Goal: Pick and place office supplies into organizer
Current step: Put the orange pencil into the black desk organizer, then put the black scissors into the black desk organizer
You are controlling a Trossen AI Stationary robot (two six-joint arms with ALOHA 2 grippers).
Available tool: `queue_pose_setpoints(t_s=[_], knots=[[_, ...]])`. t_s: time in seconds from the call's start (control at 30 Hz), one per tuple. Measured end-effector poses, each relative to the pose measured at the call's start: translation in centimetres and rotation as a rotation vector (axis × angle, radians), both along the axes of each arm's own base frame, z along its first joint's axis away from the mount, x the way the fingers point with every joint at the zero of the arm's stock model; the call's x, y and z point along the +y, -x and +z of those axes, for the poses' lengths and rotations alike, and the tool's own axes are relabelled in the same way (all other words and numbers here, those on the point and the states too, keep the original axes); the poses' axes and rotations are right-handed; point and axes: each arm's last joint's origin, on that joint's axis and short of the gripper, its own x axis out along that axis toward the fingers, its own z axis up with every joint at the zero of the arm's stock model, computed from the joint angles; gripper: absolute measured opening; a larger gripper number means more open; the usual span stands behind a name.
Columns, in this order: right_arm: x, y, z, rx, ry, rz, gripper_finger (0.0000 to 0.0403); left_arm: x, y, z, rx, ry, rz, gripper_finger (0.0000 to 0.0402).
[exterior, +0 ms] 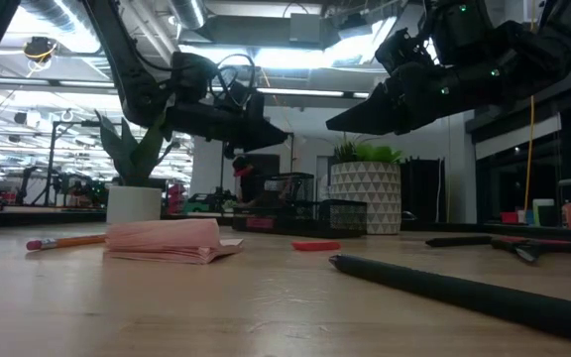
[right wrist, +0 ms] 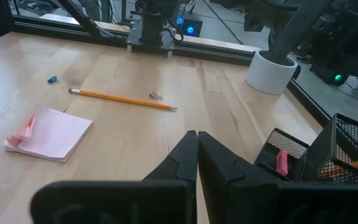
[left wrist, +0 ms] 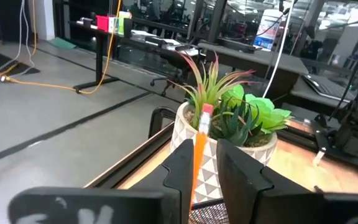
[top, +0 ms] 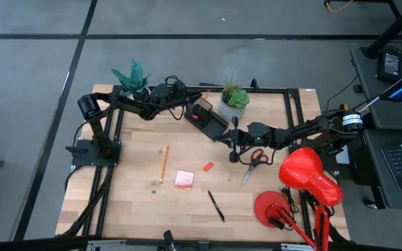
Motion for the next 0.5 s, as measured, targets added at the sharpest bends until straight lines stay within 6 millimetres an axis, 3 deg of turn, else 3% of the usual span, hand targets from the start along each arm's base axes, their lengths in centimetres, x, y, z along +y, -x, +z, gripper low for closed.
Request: queue_pose_setpoints(t_s=[0.33,0.5], knots=[[0.0,0.0,-0.1,0.006,0.000,0.000,0.0016,-0.1,0.0,0.4,-0.021,-0.021,-0.018,0.0085],[0.0,0.1,-0.2,0.023,-0.004,-0.001,0.0016,-0.7,0.1,1.5,-0.037,-0.062,-0.157,0.0079]])
